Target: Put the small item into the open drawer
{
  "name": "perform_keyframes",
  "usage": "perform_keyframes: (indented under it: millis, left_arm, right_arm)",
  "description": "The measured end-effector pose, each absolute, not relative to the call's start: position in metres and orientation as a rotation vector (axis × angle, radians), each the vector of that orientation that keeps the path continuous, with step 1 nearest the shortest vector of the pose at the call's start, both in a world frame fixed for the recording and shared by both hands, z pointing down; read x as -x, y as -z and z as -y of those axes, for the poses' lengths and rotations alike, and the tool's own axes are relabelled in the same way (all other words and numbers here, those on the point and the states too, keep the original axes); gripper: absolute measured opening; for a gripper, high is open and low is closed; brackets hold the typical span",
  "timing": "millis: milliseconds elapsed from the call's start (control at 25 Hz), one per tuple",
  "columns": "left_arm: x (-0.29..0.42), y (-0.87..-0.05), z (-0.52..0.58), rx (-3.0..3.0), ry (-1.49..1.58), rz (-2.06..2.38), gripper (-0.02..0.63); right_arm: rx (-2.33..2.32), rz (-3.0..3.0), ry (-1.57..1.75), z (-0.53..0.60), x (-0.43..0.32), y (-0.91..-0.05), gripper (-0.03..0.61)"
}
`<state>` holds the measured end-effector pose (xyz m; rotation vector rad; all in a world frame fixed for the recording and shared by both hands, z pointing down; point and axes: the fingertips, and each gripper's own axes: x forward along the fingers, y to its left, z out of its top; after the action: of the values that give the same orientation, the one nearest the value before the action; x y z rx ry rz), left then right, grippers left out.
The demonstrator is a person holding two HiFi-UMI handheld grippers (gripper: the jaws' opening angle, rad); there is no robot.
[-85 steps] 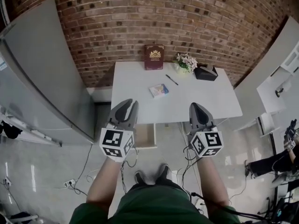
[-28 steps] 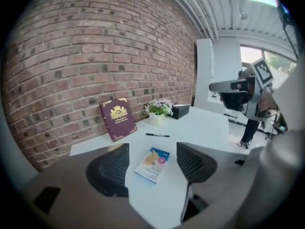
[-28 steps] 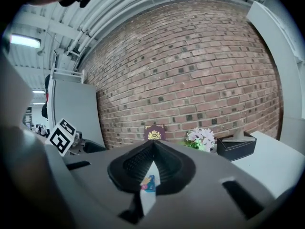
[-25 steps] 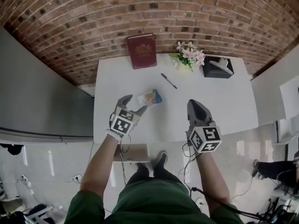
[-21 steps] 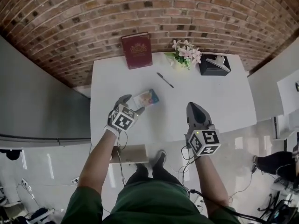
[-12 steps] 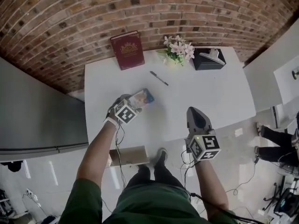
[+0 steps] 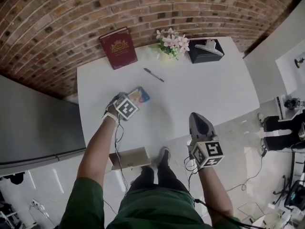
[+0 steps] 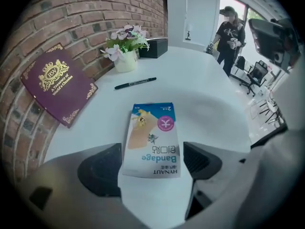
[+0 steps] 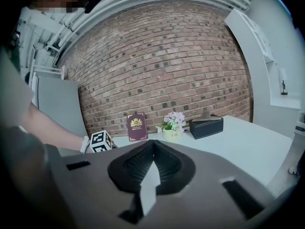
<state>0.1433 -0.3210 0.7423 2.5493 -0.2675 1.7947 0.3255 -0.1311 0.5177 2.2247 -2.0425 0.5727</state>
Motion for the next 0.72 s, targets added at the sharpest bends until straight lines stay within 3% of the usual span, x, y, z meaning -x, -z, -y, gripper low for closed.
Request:
perform_keyframes:
  millis: [720]
  left_arm:
    - [-0.14,-0.749,0.327,-2.477,-1.778,0.453,0.373]
  right_arm:
    - [-2.228,2.078,-0.622,0.121,-0.338,-0.526,0.003]
